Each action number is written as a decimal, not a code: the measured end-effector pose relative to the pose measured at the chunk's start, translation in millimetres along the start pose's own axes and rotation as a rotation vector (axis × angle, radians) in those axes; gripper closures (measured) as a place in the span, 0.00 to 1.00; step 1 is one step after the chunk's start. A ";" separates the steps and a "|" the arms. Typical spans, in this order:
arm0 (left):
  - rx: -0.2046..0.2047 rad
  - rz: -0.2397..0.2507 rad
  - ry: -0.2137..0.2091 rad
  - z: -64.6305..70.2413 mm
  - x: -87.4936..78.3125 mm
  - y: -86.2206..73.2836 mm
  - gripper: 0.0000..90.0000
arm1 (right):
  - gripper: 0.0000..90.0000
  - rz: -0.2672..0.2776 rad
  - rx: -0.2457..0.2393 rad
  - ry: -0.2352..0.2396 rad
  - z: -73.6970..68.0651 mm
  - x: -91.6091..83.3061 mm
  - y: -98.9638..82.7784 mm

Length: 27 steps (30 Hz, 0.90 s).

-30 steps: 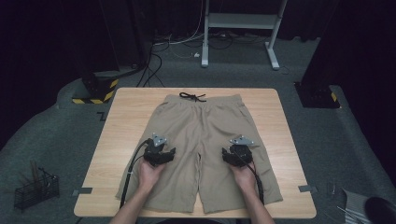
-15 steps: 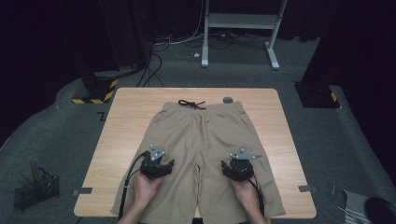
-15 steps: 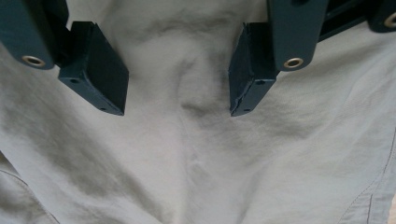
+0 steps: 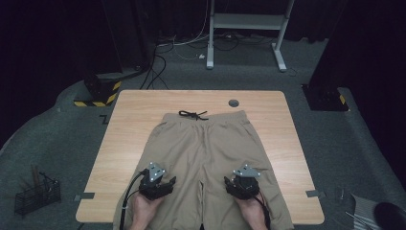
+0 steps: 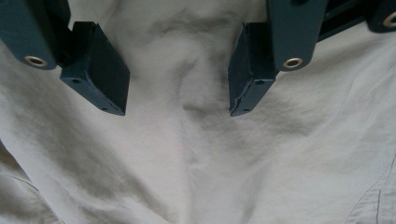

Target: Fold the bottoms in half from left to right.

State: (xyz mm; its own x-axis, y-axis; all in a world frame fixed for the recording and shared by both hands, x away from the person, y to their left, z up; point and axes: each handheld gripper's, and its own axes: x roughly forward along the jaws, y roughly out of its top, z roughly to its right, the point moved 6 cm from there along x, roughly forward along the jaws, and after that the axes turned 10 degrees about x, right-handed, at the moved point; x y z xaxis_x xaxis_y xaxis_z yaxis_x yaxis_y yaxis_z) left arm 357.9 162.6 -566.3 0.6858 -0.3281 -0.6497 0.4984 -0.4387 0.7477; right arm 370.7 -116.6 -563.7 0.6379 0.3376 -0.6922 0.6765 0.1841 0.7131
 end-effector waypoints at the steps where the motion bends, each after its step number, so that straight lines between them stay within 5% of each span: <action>1: 0.000 -0.001 0.000 1.0 -1.8 -1.4 0.43 | 0.48 -0.002 -0.002 0.004 -1.8 -1.4 -1.5; 15: 0.019 -0.008 -0.028 10.5 -19.9 -14.8 0.41 | 0.47 -0.031 -0.051 0.053 -17.9 -16.8 -17.3; 19: 0.026 -0.049 -0.059 8.9 -19.4 -8.5 0.37 | 0.47 -0.035 -0.053 0.068 -17.4 -15.6 -14.4; 27: 0.024 -0.019 -0.080 -9.3 -1.8 28.7 0.37 | 0.49 0.043 -0.036 0.060 -7.2 -9.8 21.0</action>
State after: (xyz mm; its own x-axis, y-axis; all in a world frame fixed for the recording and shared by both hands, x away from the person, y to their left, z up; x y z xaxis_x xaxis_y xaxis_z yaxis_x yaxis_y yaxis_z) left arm 375.9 158.4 -542.4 0.6310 -0.3853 -0.6733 0.4976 -0.4648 0.7323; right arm 376.0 -109.5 -541.1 0.6421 0.4004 -0.6538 0.6344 0.2014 0.7463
